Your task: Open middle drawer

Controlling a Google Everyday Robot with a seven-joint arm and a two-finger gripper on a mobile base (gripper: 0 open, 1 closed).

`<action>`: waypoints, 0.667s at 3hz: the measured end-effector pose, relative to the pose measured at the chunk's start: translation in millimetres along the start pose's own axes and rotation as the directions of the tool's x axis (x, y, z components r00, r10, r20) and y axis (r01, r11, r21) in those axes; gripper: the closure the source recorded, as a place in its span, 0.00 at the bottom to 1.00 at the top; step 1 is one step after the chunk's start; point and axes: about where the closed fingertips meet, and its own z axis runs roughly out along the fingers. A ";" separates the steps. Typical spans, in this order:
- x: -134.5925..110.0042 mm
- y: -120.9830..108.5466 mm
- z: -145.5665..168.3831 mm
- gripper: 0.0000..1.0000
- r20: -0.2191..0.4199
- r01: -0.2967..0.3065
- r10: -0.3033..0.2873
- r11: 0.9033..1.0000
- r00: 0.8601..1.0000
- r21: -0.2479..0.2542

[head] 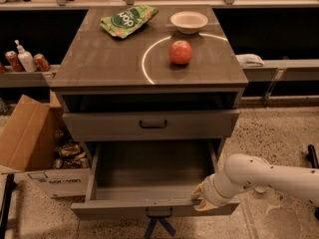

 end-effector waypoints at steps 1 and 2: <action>-11.0 2.8 -18.9 0.36 -0.013 0.026 -0.025 0.999 1.000 0.030; -15.6 1.4 -35.1 0.13 -0.022 0.040 -0.038 0.998 0.999 0.055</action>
Offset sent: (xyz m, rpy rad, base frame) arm -0.0044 -0.0062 0.0605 -0.0125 -0.1126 0.0072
